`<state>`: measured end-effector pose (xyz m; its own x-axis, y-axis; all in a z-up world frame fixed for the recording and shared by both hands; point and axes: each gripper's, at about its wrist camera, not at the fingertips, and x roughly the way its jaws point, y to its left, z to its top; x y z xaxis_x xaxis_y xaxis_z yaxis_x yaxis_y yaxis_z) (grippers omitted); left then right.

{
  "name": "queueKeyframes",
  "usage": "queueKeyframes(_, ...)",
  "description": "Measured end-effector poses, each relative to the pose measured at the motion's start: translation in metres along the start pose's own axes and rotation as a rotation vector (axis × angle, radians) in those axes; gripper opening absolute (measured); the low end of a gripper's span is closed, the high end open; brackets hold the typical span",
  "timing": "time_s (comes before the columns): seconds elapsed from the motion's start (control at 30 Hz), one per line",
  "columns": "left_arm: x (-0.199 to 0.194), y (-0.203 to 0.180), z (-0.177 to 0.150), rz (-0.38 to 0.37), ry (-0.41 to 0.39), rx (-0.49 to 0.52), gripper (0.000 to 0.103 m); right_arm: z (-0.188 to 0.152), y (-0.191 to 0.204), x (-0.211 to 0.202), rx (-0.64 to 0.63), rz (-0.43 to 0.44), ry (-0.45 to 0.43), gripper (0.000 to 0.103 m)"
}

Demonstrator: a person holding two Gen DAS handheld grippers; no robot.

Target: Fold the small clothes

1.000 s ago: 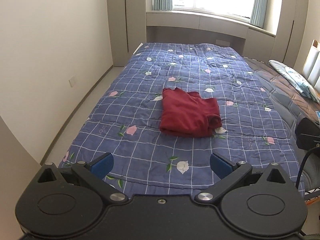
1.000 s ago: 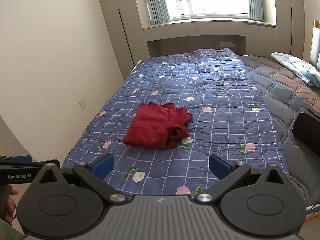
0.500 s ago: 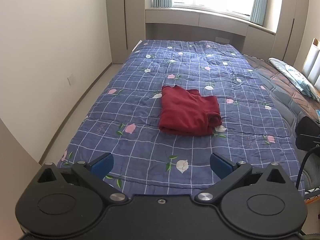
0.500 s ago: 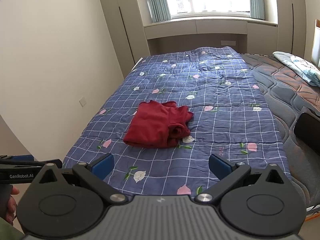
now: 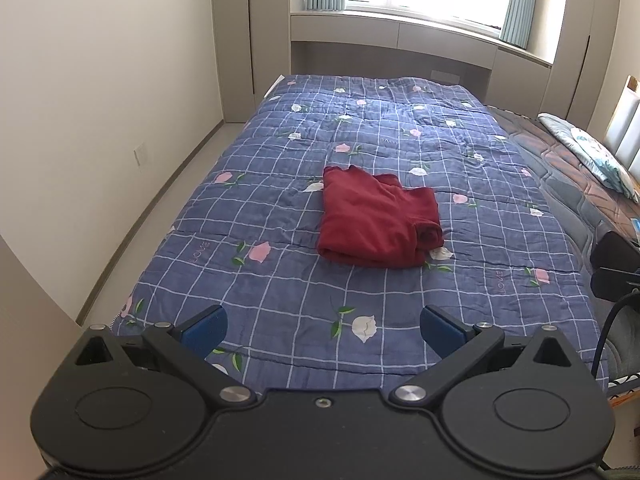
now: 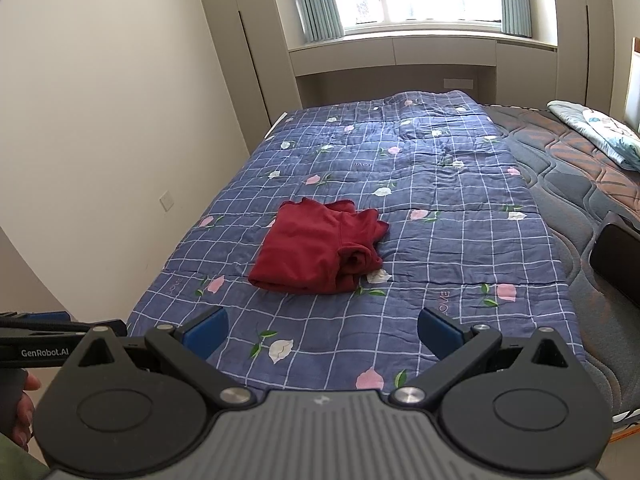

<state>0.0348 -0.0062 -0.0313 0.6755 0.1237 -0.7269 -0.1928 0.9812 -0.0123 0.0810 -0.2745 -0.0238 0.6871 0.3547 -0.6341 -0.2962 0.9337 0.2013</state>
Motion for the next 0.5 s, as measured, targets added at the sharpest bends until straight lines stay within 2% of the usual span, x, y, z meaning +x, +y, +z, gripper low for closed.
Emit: queueKeyframes(0.5,-0.0002,-0.0078,-0.0034,0.003,0.006,-0.005,0.102,0.0000,-0.0033,-0.0010,0.002,0.007,-0.001,0.103)
